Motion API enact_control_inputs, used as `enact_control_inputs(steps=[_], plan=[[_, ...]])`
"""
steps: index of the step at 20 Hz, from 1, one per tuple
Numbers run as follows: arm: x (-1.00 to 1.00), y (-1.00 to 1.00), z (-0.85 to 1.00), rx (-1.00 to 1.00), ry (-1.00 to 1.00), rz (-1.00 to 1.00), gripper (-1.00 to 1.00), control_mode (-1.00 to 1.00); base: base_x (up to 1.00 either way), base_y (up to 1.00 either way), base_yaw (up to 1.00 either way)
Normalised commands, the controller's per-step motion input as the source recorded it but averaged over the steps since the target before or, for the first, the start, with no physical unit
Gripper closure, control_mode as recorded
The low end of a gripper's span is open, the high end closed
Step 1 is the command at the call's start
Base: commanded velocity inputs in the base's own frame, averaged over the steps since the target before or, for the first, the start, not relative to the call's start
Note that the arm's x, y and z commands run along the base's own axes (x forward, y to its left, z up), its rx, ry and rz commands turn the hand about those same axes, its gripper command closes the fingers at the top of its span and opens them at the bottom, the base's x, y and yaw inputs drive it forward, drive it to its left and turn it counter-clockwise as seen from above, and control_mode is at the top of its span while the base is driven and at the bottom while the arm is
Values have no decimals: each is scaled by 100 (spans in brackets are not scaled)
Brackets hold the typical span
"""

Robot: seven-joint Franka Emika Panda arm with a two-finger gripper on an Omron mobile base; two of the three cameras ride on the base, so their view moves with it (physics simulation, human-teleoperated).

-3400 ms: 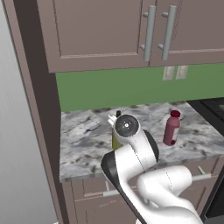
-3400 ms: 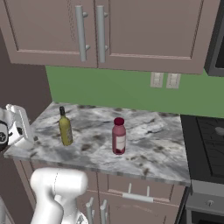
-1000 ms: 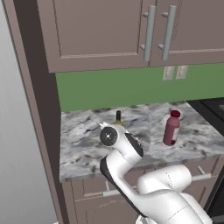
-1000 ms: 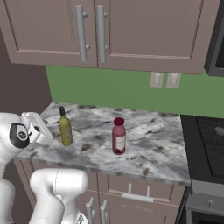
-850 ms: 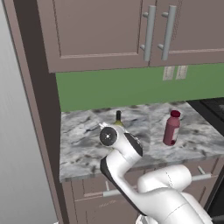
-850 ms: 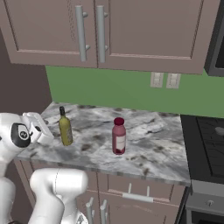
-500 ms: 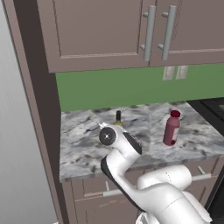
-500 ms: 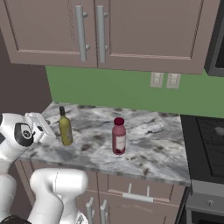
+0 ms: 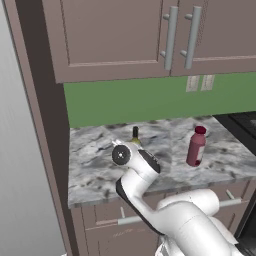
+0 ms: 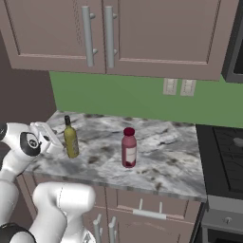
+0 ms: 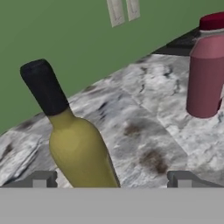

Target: There is a wine glass and glass cup on the dining counter. Place the wine bottle next to the wine glass and the juice bottle next to the glass cup.

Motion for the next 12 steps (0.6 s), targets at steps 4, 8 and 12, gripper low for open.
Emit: enact_control_inputs(steps=[4, 8, 12], plan=[[8, 0, -6, -3, 0, 0, -100, -100, 0, 0, 0], [6, 0, -6, -3, 0, 0, -100, -100, 0, 0, 0], [5, 0, -5, -3, 0, 0, -100, -100, 0, 0, 0]])
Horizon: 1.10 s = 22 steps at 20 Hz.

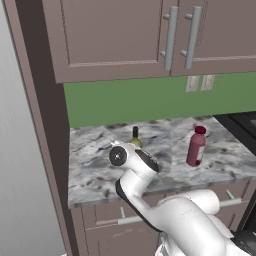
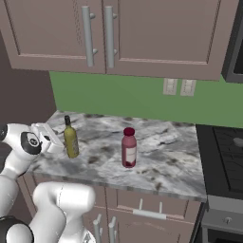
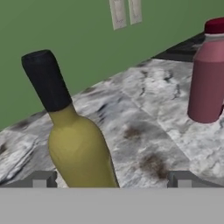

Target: There is a wine glass and glass cup on the dining counter. Place the wine bottle next to the wine glass and the juice bottle next to the glass cup.

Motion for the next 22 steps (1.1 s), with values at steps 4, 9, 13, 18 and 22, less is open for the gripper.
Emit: enact_control_inputs(steps=[4, 9, 13, 18, 22], plan=[[7, 0, -5, -2, 0, 0, -100, -100, 0, 0, 0], [12, 0, -7, -2, 0, 2, -100, -100, 0, 0, 0], [14, 0, -8, -2, 0, 2, -100, -100, 0, 0, 0], [14, 0, -8, -1, 0, 3, -100, -100, 0, 0, 0], [15, 0, -8, 0, 0, 3, -100, -100, 0, 0, 0]])
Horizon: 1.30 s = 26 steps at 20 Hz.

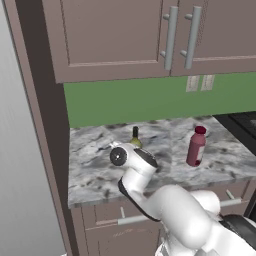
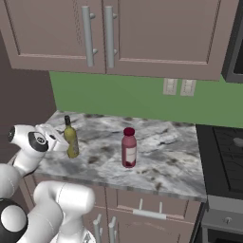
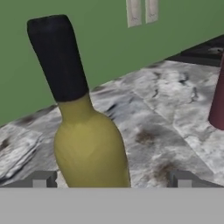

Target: There is a wine glass and glass cup on the dining counter. Place the wine bottle next to the wine glass and the juice bottle next to the glass cup.

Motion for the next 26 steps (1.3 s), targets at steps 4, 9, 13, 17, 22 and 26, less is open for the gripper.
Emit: enact_control_inputs(steps=[4, 9, 13, 17, 22, 26], plan=[[10, 2, -8, 0, 0, 3, -100, -100, 0, 0, 0], [7, 0, -6, 0, 0, 2, -100, -100, 0, 0, 0], [8, 0, -3, 0, 0, 0, -100, -100, 0, 0, 0], [12, 0, -3, 0, 0, 1, -100, -100, 0, 0, 0], [12, 0, -1, -1, 0, 2, -100, -100, 0, 0, 0], [10, 0, -1, -1, 0, 3, -100, -100, 0, 0, 0]])
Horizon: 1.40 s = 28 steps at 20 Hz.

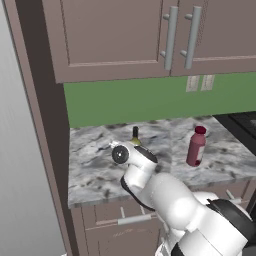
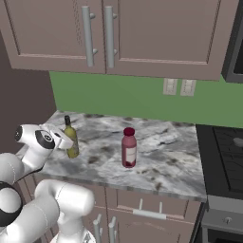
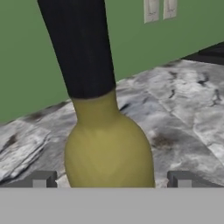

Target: There is a wine glass and glass cup on the dining counter. Place the wine bottle next to the wine glass and the juice bottle next to the glass cup.

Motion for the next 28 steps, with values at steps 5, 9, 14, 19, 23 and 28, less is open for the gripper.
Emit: enact_control_inputs(steps=[5, 9, 14, 19, 23, 28], plan=[[10, 0, -1, -1, 0, 3, -100, -100, 0, 0, 0], [7, 0, -3, -2, 0, 3, -100, -100, 0, 0, 0], [0, 0, -3, -3, 0, 4, -100, -100, 0, 0, 0], [0, 0, 0, -4, -1, 5, 100, -100, 0, 0, 0], [0, 0, 0, -4, -1, 6, 100, -100, 0, 0, 0], [0, 0, 0, -1, 0, 8, 100, -100, 0, 0, 0]])
